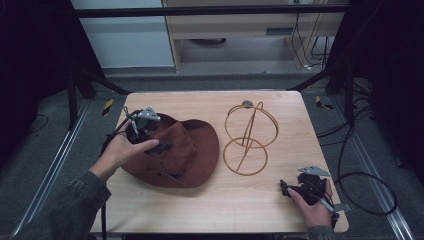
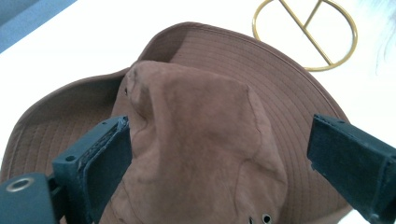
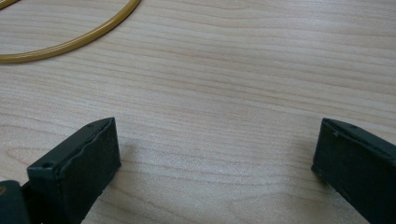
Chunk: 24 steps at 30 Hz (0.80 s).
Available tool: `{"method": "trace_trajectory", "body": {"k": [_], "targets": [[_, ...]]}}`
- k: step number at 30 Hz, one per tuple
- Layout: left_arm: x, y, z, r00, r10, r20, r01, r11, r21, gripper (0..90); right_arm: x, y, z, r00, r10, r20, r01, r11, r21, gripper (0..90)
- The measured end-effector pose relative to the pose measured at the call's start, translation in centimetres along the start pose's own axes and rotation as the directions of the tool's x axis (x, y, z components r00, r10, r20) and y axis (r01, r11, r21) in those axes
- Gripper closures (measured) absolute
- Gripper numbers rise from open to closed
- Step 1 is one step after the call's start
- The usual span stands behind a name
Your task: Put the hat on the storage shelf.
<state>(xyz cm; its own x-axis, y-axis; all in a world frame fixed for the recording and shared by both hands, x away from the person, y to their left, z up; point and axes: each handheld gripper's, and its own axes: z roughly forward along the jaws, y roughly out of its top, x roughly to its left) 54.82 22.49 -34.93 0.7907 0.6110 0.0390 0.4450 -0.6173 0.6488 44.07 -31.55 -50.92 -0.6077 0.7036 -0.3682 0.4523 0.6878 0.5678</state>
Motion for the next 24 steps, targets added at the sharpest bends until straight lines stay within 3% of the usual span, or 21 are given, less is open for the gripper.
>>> {"method": "trace_trajectory", "body": {"k": [6, 11, 17, 20, 24], "targets": [[0.6, 0.7, 0.6, 0.9997, 0.01, -0.024, -0.01, 0.9998, 0.015, 6.1, 0.0, 0.0, 0.0, 1.0, 0.002, 0.0, -0.002, 1.0, 0.002, 0.8], [1.0, 1.2, 1.1, 0.9977, 0.053, -0.044, -0.05, 0.9975, 0.049, 6.0, 0.0, 0.0, 0.0, 1.0, 0.002, 0.0, -0.002, 1.0, 0.001, 0.8], [1.9, 1.5, 1.8, 0.9987, 0.018, -0.049, -0.016, 0.9983, 0.056, 5.1, 0.0, 0.0, 0.0, 1.0, 0.002, -0.001, -0.002, 1.0, 0.001, 0.8], [1.9, 1.6, 2.1, 0.9967, 0.03, -0.076, -0.025, 0.9975, 0.066, 5.4, 0.0, 0.0, 0.0, 1.0, 0.004, -0.001, -0.004, 1.0, 0.0, 0.8], [2.0, 1.7, 2.6, 0.9976, 0.014, -0.068, -0.01, 0.9973, 0.073, 5.5, 0.0, 0.0, 0.0, 1.0, 0.005, -0.001, -0.005, 1.0, 0.0, 0.8]]}}
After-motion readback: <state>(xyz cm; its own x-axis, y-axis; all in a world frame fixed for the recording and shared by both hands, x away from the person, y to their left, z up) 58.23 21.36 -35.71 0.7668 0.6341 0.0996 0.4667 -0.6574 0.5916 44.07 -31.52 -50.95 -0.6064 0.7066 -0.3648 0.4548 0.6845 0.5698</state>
